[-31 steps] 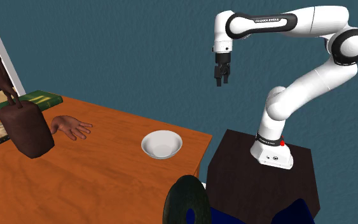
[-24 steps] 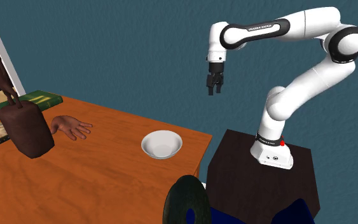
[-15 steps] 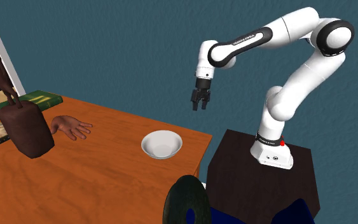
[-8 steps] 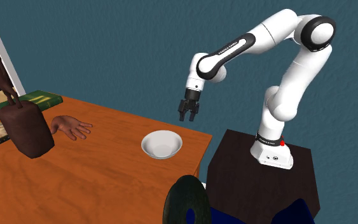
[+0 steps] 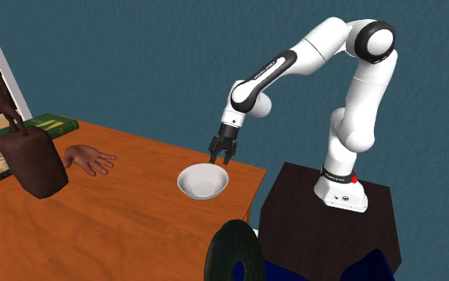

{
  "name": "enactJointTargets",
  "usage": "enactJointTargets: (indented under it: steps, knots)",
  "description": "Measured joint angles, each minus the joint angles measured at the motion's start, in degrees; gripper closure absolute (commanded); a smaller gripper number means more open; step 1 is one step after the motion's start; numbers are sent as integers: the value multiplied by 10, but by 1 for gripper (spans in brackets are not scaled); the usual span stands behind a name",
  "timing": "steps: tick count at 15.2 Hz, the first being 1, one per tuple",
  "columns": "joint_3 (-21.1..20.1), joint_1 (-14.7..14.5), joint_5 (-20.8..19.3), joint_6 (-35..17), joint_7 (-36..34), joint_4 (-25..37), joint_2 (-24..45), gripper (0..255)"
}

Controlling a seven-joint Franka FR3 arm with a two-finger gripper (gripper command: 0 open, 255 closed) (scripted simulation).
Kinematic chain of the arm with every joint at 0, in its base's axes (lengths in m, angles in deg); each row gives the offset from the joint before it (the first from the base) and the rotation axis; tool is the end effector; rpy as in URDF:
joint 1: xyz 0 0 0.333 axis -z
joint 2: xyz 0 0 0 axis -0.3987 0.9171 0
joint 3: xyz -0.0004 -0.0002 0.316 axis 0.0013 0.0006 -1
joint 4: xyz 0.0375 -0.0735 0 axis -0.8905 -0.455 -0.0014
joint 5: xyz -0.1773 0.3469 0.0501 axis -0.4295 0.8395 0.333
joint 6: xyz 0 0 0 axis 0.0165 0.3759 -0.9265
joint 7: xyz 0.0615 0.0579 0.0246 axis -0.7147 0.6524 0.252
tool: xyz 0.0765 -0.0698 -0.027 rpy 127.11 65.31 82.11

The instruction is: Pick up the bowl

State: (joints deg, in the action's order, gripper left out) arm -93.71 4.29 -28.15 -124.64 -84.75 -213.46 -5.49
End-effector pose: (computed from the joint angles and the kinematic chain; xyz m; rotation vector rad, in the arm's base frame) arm 0.4250 0.2024 0.3315 -2.5736 0.2828 -0.0073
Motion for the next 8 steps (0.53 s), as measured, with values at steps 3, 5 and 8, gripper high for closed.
enactJointTargets:
  steps: [3, 5, 8]
  knots:
    - [-1, -4, 24, -18, 25, 0, 21, 0]
    - [-2, -6, 37, -27, 39, 1, 34, 0]
    - [-2, -6, 43, -31, 46, 0, 39, 255]
